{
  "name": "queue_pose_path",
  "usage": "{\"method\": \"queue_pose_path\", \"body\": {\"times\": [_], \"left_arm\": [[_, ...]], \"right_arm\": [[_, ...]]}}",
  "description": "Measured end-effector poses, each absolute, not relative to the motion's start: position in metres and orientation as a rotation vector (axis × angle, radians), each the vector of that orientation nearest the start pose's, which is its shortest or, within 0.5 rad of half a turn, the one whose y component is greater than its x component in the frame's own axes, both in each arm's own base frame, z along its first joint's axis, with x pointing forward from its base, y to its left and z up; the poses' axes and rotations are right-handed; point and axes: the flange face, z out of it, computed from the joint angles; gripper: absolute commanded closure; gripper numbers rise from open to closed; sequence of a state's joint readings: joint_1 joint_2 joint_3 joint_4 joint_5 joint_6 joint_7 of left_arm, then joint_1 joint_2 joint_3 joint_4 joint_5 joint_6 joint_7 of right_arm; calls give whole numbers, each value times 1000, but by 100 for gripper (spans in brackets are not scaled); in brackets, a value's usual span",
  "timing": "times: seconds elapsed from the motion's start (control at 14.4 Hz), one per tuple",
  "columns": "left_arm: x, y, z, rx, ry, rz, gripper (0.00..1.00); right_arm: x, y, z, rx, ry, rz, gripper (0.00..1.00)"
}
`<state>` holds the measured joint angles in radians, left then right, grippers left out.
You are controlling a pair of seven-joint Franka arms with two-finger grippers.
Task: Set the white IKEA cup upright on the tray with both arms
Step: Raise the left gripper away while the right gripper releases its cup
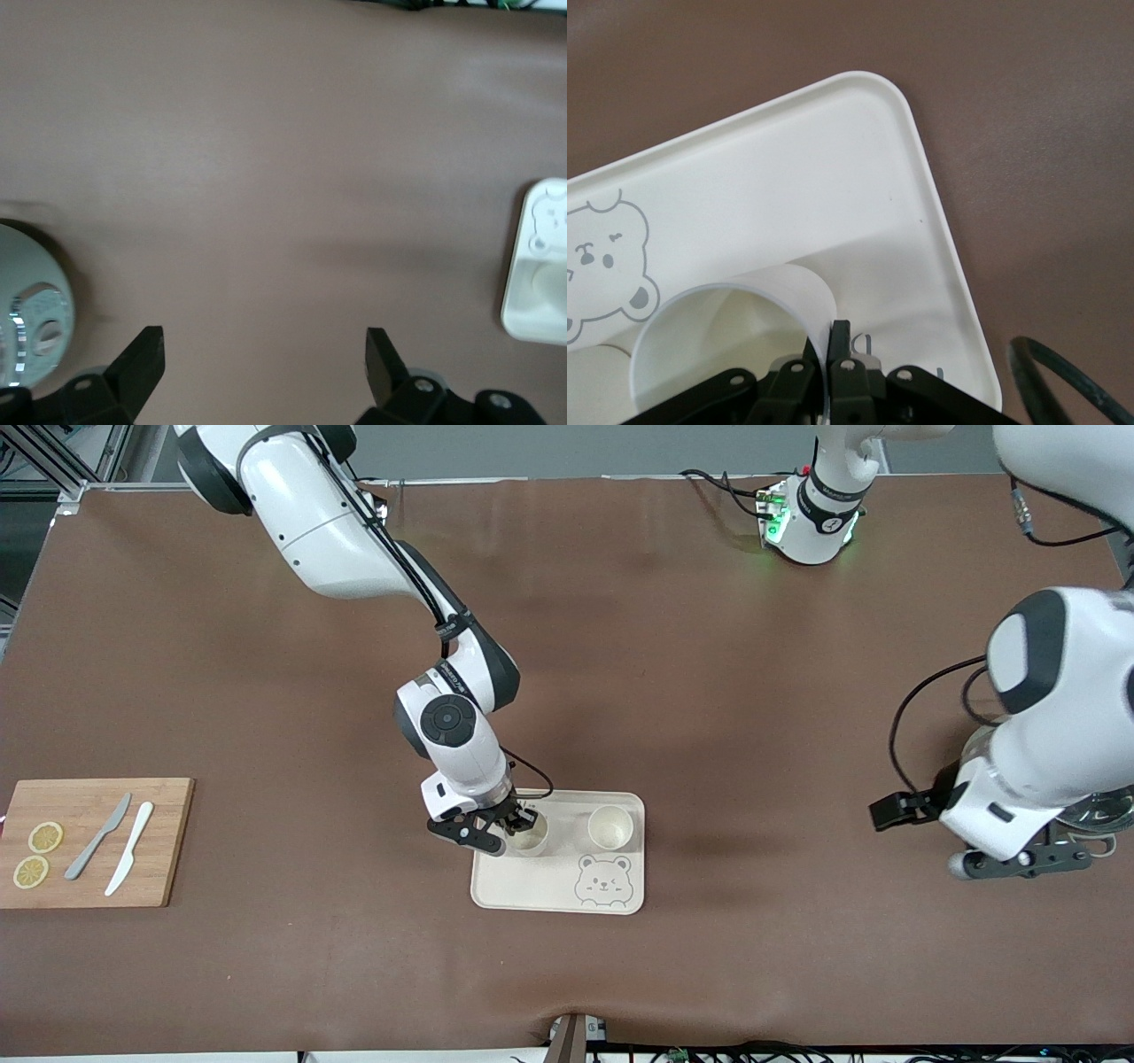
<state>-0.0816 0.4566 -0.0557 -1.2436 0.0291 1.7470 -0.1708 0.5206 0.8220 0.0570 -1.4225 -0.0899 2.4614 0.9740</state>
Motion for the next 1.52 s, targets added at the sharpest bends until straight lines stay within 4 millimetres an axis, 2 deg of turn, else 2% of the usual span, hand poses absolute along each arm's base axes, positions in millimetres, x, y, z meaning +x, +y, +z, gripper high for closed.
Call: {"method": "queue_pose_path", "body": {"times": [0.14,0.21,0.28,0.48,0.9,1.25,1.39,1.52], "left_arm": [[683,-71,530,-3144,-18,-74,0],[677,-70,539,-3143,-5,-78,0],[671,-72,546,-3143,3,-80,0],[651,-80,569,-3142,28,-73,0],[605,-80,625,-3133,37,-103,0],[587,-83,638,-3130,53,-93,0],[583,-82,641,-3127,72,-78,0],[581,-78,645,-3127,68,-85,0]], "right_arm": [[632,401,228,-2948,529,-262,74],[632,400,228,-2949,531,-264,53],[633,399,228,-2949,534,-265,44],[634,398,228,-2950,537,-268,0],[636,396,229,-2971,511,-301,0],[641,394,241,-2979,513,-312,0],[640,394,265,-3012,523,-283,0],[637,392,311,-3037,535,-262,0]]}}
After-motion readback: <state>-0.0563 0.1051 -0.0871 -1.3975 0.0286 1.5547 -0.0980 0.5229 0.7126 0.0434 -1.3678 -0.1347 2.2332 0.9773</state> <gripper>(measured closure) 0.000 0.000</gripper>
